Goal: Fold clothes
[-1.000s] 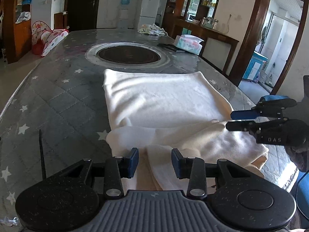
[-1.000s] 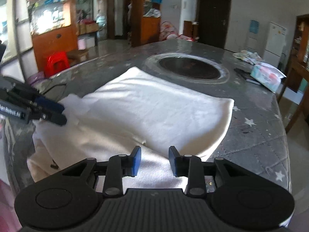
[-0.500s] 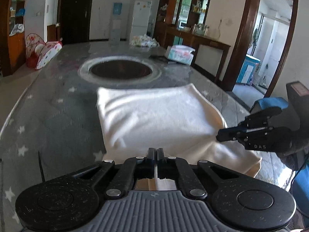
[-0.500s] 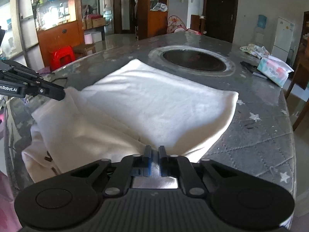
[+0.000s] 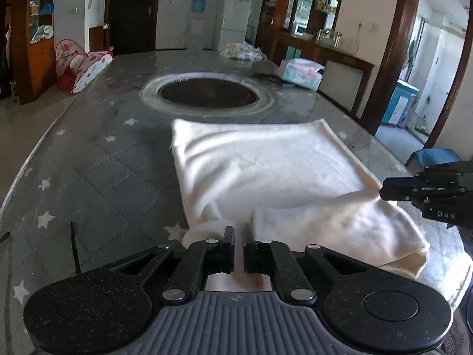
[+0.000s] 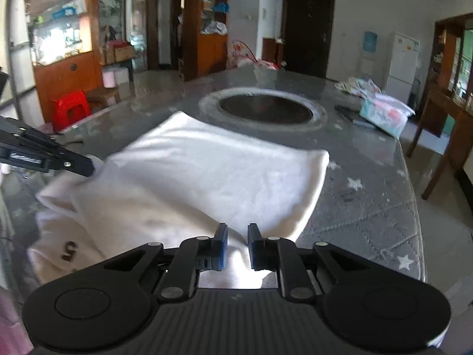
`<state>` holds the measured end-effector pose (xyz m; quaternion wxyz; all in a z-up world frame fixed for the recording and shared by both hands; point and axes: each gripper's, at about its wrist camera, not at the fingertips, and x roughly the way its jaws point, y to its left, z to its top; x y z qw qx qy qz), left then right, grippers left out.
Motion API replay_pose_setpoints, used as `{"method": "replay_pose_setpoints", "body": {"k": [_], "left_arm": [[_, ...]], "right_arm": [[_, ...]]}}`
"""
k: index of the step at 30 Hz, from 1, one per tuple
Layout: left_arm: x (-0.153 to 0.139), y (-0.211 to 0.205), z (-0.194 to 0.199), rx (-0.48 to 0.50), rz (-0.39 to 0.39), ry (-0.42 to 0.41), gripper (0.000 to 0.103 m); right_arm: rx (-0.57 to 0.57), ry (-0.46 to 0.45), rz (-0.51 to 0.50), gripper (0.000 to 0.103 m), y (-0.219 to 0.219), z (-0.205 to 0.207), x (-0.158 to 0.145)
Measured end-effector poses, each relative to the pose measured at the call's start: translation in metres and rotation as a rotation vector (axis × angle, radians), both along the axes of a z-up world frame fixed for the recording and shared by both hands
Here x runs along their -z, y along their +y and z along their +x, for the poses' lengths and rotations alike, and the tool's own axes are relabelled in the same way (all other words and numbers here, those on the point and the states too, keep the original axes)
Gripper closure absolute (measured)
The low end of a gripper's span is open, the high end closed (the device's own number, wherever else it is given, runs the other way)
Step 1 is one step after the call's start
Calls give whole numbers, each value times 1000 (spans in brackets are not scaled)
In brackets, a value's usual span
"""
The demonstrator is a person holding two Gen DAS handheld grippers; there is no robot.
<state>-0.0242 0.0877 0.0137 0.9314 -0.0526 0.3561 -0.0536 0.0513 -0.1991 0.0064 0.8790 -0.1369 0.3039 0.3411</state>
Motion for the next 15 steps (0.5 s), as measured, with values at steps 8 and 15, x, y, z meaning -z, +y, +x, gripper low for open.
{"method": "replay_pose_setpoints", "body": {"k": [8, 15], "left_arm": [[3, -27, 6, 101, -7, -1, 97], [17, -28, 9, 111, 5, 44, 96]], "right_arm": [[-67, 43, 5, 79, 7, -25, 4], [-52, 72, -26, 73, 6, -30, 13]]}}
